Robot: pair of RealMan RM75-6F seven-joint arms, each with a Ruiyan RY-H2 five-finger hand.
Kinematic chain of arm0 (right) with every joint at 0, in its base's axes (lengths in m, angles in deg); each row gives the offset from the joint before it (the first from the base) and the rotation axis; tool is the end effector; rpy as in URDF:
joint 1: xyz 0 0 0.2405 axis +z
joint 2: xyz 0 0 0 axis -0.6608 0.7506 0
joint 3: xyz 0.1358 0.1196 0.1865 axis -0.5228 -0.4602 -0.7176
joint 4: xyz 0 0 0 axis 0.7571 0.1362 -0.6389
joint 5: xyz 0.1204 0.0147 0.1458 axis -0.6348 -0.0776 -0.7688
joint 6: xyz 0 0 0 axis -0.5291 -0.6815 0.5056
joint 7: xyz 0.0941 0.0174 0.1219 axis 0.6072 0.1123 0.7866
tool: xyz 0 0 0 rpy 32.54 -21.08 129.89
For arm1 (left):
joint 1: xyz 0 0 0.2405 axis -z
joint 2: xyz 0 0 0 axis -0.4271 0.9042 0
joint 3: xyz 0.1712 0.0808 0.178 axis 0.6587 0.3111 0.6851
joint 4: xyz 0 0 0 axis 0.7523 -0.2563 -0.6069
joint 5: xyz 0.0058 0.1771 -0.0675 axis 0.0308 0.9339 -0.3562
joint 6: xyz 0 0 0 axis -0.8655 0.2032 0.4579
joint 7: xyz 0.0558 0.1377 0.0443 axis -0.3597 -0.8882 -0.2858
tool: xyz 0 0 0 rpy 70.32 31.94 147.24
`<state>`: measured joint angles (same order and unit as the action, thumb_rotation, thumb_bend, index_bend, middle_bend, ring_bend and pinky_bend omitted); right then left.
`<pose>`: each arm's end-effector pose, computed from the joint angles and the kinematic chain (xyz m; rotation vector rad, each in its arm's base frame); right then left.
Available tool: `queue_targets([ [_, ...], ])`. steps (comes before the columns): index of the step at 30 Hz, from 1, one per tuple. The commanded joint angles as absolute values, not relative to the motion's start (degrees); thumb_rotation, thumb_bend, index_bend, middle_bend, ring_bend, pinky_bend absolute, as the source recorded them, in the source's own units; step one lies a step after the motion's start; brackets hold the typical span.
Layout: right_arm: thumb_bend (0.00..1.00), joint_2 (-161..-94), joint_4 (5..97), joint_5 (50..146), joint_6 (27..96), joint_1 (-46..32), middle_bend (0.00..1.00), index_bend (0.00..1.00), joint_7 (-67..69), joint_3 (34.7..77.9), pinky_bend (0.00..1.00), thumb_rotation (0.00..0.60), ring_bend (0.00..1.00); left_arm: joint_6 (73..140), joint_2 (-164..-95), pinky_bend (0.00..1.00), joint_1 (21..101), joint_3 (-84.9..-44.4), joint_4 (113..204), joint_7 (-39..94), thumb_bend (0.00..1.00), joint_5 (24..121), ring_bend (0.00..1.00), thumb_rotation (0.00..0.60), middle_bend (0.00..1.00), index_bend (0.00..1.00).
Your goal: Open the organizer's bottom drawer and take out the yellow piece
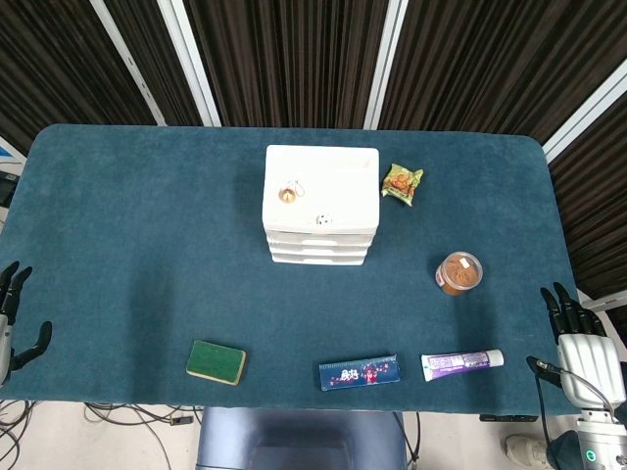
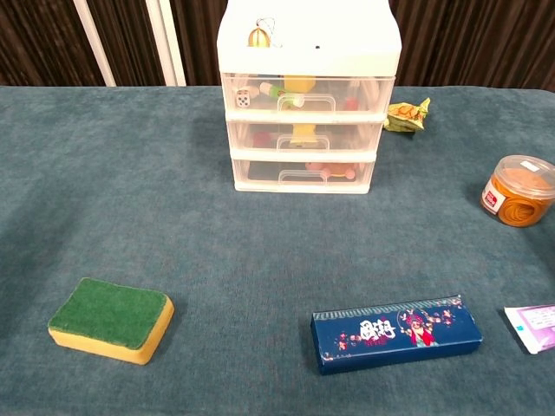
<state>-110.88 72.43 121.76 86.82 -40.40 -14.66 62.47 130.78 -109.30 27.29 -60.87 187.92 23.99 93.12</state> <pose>-0.2982 -0.1728 0.1746 1.3448 -0.7672 0.8050 -0.2921 0.1784 0.1906 -1.2401 -0.9536 -0.9330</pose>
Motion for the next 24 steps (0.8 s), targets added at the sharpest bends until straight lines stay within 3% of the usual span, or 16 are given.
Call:
queue_targets([
  [1,0.02,-110.8,72.6,121.7,86.9,-40.4,0.01,0.05,-14.3,62.4,0.22,0.6,0.17,130.8,-109.2,0.0,27.2,-61.0,188.4,24.3,0.4,92.9,0.0,0.6,0.0,0.0],
  [12,0.02,-111.1,75.1,123.9,83.8,-39.4,0.03,0.05,-10.2,64.5,0.23,0.6,0.21,131.4,-109.3,0.0,27.2,-60.7,188.6,24.0,0.4,94.2,0.0,0.6,0.0,0.0],
  [17,0.1,-113.0,76.2,125.6,81.8,-37.9,0.32,0.16,4.5,65.0,0.49,0.6,0.43,131.7,-108.9,0.0,27.0,-61.1,188.8,25.0,0.4,93.5,0.0,0.6,0.0,0.0],
  [19,0.13,-112.8,77.0,124.9,79.7,-36.9,0.39,0.16,7.5,65.0,0.58,0.6,0.54,131.6,-108.8,0.0,27.0,-61.2,188.7,25.3,0.4,93.3,0.0,0.6,0.0,0.0],
  [24,0.22,-111.1,81.2,123.4,70.8,-32.2,0.72,0.16,19.9,64.7,0.81,0.6,0.85,131.1,-108.7,0.0,27.1,-61.6,188.3,26.4,0.4,92.2,0.0,0.6,0.0,0.0],
])
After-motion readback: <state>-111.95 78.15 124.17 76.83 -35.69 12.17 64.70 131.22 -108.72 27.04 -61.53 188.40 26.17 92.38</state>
